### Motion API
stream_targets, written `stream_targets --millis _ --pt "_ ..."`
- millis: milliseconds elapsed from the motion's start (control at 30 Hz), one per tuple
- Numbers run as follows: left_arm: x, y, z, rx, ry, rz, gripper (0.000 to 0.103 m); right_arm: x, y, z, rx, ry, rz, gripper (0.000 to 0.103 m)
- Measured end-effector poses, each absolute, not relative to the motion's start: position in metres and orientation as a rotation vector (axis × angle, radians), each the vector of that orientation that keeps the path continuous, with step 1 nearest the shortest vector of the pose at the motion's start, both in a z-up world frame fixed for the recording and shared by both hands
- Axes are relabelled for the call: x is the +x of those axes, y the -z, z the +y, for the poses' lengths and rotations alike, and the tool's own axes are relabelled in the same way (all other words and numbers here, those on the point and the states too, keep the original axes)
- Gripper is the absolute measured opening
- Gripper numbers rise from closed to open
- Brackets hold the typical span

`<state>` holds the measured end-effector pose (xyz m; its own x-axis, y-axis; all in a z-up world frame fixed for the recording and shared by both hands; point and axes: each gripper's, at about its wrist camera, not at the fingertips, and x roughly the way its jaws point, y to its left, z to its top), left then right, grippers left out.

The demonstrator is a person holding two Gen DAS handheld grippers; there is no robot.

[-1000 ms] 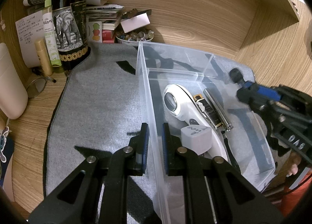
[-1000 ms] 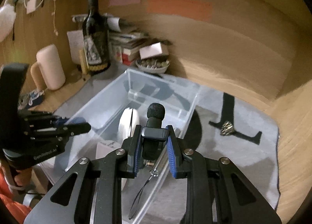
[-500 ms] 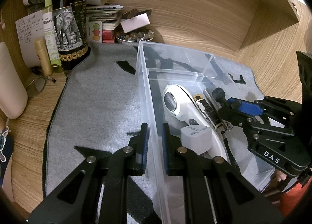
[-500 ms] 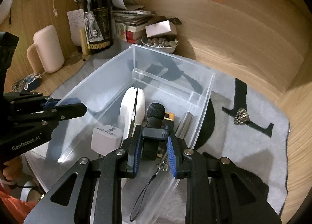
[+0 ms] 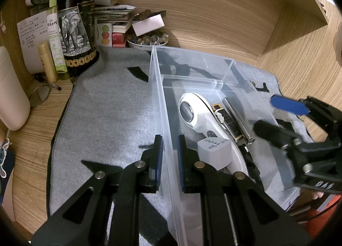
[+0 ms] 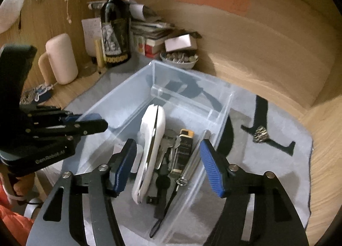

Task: Organize rigid objects
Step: 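Carry the black object into the box and open the right gripper, then grasp the metallic ring trinket on the mat with the right gripper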

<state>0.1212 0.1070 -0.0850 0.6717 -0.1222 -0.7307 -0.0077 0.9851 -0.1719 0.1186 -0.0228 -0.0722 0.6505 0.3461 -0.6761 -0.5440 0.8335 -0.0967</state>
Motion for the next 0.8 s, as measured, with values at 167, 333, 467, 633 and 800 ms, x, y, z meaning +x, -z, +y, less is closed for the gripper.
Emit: stream_targets --millis 167,333,467,633,800 --pt "0.121 0.085 0.107 -0.166 0.065 0.833 0.012 0.118 0.055 -0.041 -0.264 -0.469 0.641 0.069" --pt "0.121 0.085 0.107 -0.171 0.066 0.832 0.012 0.126 0.041 -0.067 -0.226 -0.371 0.601 0.071" --pt "0.121 0.085 0.107 -0.169 0.065 0.832 0.012 0.139 0.031 -0.086 -0.200 -0.301 0.577 0.071" --pt "0.121 0.085 0.106 -0.167 0.065 0.833 0.012 0.168 0.026 -0.104 -0.171 -0.224 0.564 0.071" --pt "0.121 0.086 0.107 -0.168 0.064 0.832 0.012 0.204 0.040 -0.113 -0.153 -0.168 0.613 0.071"
